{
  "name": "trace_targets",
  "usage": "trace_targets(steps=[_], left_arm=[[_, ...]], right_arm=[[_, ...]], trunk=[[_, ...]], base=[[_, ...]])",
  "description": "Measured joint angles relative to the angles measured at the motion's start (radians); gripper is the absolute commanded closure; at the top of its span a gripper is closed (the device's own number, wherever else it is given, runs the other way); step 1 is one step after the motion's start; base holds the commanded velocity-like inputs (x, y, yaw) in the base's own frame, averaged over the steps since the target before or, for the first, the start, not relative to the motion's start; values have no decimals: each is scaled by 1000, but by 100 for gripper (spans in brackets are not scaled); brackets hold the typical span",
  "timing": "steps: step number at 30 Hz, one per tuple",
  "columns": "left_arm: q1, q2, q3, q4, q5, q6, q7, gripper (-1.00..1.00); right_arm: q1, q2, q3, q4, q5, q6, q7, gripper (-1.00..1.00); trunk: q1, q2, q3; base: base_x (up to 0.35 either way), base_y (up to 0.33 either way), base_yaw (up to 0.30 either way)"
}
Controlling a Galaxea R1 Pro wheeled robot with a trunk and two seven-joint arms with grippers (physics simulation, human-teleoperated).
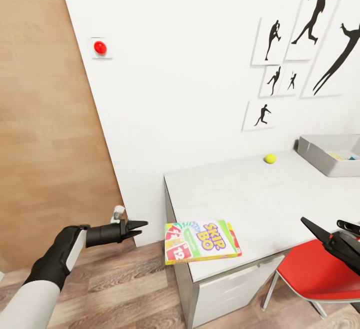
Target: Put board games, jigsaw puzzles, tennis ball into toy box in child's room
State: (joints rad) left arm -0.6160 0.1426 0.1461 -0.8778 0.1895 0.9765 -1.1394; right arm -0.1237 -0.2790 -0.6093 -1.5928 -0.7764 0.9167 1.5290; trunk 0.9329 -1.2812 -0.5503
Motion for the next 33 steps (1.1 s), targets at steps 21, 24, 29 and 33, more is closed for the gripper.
trace_targets(steps=[21,24,29,33], left_arm=[[2,-124,-59,126,8,-111,-11,-100],[3,-126,-59,126,8,-112,-11,-100],[6,-128,-59,126,8,-113,-10,-100],[6,-128,-58,126,8,-113,-10,-100]], right_arm=[[0,2,0,1,5,-6,1,-100],[0,2,0,1,5,-6,1,-100],[0,2,1,1,5,-6,1,-100],[0,3,1,1,6,-6,1,-100]], trunk=[[35,-63,-28],[35,-63,-28],[35,-63,-28],[35,-63,-28]], base=[[0,0,0],[0,0,0],[0,0,0],[0,0,0]])
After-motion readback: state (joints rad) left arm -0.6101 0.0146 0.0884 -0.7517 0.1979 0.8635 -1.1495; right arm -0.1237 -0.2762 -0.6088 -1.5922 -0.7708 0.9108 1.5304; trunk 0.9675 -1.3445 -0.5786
